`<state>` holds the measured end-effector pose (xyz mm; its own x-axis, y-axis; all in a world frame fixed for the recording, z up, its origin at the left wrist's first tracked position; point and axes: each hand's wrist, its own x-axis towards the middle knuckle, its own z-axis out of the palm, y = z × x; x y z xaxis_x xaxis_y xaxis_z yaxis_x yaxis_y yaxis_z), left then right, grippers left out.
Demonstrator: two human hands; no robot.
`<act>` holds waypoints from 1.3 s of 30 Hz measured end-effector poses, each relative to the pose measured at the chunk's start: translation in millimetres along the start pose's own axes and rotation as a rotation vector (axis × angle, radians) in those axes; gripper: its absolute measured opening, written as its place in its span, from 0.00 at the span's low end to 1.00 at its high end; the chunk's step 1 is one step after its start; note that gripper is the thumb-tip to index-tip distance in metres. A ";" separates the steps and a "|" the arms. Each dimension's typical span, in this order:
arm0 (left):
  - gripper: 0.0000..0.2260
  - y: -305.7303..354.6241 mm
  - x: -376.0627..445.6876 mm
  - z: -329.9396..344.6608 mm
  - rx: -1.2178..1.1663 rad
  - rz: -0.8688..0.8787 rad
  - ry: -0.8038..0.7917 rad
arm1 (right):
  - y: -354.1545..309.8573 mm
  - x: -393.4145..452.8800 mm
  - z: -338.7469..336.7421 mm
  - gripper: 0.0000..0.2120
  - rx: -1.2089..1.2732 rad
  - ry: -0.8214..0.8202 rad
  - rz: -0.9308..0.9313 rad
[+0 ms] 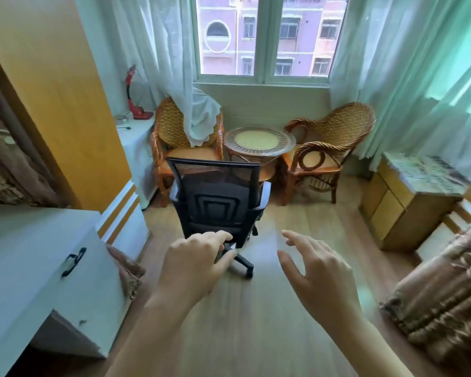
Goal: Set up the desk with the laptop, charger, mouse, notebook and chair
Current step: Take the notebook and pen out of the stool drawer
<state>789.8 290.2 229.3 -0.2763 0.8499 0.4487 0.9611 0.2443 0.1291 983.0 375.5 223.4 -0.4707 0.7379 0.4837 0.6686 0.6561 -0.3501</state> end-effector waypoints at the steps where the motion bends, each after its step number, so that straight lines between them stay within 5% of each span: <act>1: 0.11 14.5 10.7 10.7 -0.003 0.005 -0.009 | 17.2 2.2 -5.5 0.20 0.002 -0.001 0.031; 23: 0.12 188.6 376.8 260.2 -0.267 0.462 -0.150 | 330.9 232.0 33.2 0.20 -0.152 0.014 0.411; 31: 0.16 248.2 497.1 359.8 -0.341 0.518 -0.261 | 450.9 325.5 57.1 0.19 -0.172 0.099 0.522; 39: 0.16 316.9 650.8 453.6 -0.253 0.545 -0.300 | 593.4 450.3 89.3 0.18 -0.144 0.005 0.509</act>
<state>914.6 1132.6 161.1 0.2955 0.9226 0.2481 0.9235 -0.3423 0.1730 1116.3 1111.2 161.8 -0.0628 0.9564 0.2854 0.8844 0.1858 -0.4281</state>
